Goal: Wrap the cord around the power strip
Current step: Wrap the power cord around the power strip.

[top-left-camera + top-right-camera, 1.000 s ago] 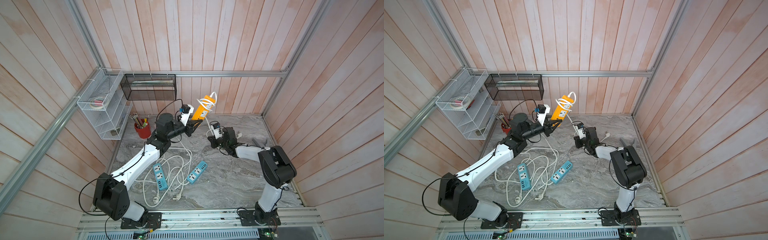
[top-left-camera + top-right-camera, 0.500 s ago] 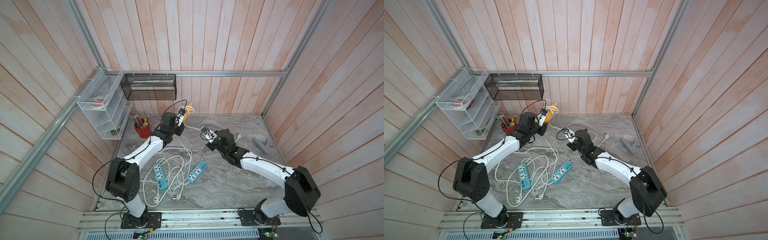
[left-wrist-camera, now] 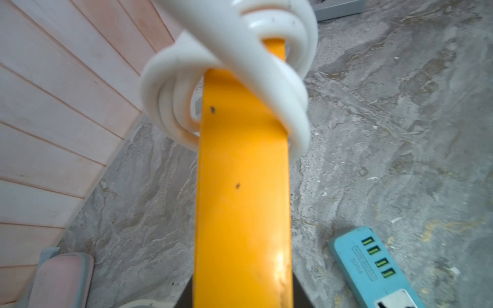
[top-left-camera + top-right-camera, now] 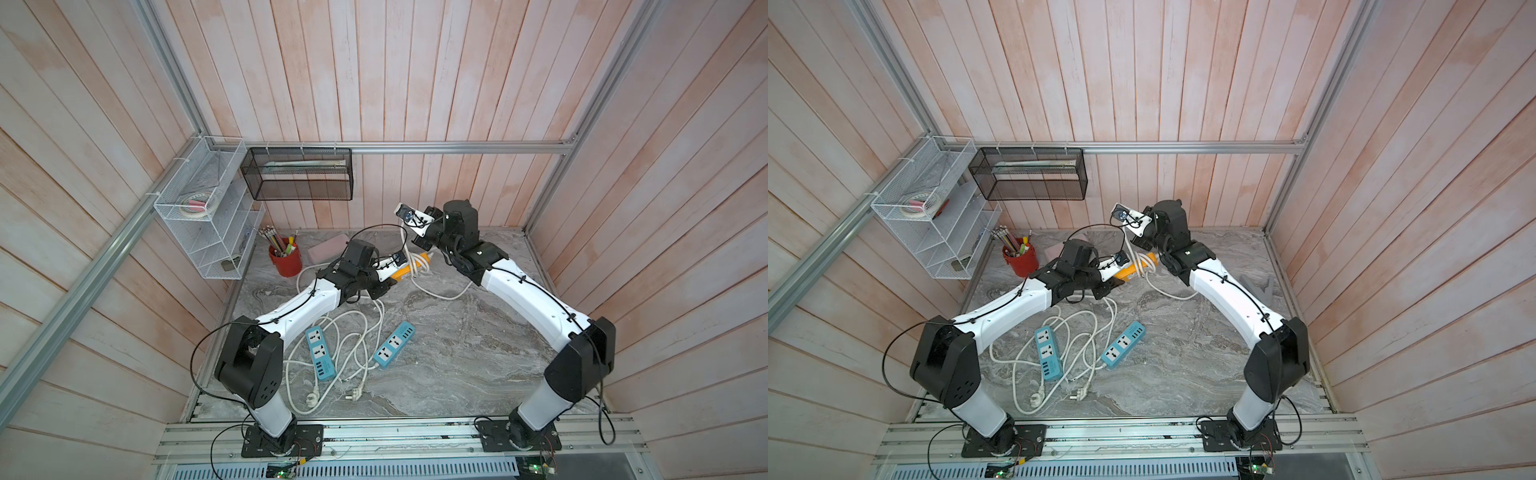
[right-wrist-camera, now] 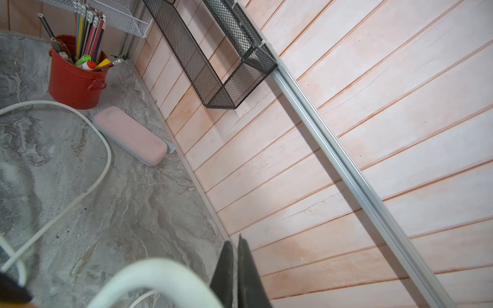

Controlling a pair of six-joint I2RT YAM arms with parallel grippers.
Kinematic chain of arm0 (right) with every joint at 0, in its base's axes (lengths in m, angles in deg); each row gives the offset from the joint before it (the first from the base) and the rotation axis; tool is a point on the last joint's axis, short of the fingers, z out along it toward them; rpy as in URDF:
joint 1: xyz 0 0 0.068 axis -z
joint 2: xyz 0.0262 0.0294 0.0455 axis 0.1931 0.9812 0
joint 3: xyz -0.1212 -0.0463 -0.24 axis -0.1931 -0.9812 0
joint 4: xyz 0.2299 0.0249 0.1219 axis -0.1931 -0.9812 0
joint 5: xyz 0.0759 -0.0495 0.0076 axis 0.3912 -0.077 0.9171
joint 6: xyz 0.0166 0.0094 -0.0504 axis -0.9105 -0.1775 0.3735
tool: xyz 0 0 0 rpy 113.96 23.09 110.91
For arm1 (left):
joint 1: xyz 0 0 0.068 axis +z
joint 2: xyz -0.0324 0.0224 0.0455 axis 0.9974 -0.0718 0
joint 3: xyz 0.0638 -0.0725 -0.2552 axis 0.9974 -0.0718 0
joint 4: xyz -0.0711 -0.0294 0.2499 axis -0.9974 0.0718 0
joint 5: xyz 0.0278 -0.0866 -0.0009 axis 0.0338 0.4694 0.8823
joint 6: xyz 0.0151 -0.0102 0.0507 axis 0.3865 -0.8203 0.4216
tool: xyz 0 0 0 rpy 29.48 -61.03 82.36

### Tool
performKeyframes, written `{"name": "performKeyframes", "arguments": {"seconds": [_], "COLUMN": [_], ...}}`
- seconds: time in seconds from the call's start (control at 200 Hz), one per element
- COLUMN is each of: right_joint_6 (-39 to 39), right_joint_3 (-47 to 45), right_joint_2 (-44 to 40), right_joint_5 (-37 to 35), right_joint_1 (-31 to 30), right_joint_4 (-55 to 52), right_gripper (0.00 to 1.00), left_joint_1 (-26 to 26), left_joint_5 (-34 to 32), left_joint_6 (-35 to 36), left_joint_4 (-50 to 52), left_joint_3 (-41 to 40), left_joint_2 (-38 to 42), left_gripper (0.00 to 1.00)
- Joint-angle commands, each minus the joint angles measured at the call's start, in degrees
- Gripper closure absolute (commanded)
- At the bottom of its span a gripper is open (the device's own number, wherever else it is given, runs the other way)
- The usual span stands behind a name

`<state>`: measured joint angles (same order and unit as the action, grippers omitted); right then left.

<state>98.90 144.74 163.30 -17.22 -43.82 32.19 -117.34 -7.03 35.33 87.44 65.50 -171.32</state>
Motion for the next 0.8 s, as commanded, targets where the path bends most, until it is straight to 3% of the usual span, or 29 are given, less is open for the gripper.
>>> {"name": "performKeyframes", "arguments": {"seconds": [0.0,0.195,0.3,0.385,0.48,0.795], "right_joint_6": [-1.18,-7.52,-8.58,-9.78,-12.90,-31.69], "right_joint_3": [9.72,24.86,25.95,22.42,16.47,-6.24], "right_joint_2": [5.08,17.80,22.03,23.02,22.96,17.59], "right_joint_5": [9.17,28.66,34.44,36.92,38.22,37.03], "right_joint_1": [3.03,10.23,12.50,13.11,13.29,12.92], "right_joint_4": [-2.65,-14.27,-18.18,-17.53,-13.18,15.57], "right_gripper": [1.00,1.00,0.81,0.66,0.56,0.40], "left_joint_1": [-3.10,-6.42,-6.01,-4.46,-3.23,-1.89], "left_joint_5": [9.84,24.16,27.34,31.70,35.19,35.94], "left_joint_6": [3.89,1.46,0.79,-0.89,-4.15,-15.08], "left_joint_4": [8.82,10.64,10.64,9.29,5.54,-8.36], "left_joint_3": [-0.74,0.44,0.75,0.59,-0.35,-3.82], "left_joint_2": [0.78,5.20,8.44,10.36,12.44,17.03], "left_gripper": [1.00,1.00,1.00,1.00,1.00,1.00]}}
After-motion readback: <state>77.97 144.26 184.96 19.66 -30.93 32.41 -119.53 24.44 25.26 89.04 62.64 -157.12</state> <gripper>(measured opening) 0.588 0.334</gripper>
